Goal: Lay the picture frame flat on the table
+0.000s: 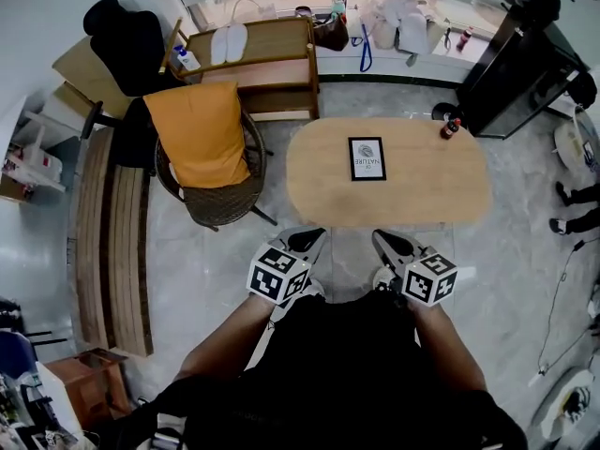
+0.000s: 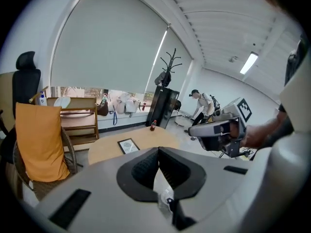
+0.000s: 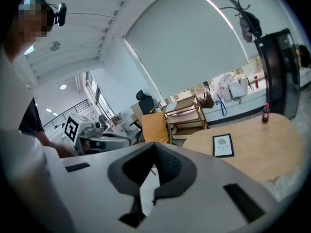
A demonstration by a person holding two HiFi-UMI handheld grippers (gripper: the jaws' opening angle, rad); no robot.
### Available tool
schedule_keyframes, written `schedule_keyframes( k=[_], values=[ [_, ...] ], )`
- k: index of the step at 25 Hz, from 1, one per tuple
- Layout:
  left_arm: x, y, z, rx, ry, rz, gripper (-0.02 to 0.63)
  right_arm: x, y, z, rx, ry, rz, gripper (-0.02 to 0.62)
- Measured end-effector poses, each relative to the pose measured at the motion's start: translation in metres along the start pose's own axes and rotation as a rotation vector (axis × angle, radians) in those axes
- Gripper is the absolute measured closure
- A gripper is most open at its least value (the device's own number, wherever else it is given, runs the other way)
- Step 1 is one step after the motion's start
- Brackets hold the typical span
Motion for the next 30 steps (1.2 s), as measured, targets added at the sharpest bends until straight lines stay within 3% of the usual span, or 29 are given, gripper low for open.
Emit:
schedule_keyframes(
  k=[5,9,13,18,30],
  values=[
    [0.018,-0.025,-0.018,0.011,-0.029,-0.053,0.601,0.012,-0.011,0.034,-0.009,-0.026,0.084,0.594],
    [0.019,-0.052,-0.033,0.013,-0.055,-0.024,0.601,0.011,-0.034,0.062,-0.013,-0.016,0.08,0.594],
    [0.019,-0.069,-0.046,0.037,-0.053,-0.047,0.601,0.014,-0.056,0.074,-0.002,-0.031,0.058,0.594],
    [0.017,-0.082,-0.055,0.061,-0.068,-0.006,0.601,0.018,-0.067,0.079,0.033,-0.03,0.068,0.594],
    [0.016,-0.09,-0.058,0.065,-0.032,-0.025,0.601,0.012,-0.064,0.083,0.06,-0.053,0.113,0.594]
  ],
)
Point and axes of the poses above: the fingertips, and each gripper's own axes: z backward along the fingers, y to its left, x out of its top, the point moved 10 cm from there along z, backward along the fingers, and after that the axes turned 15 degrees about -x, right-handed, at the moved point
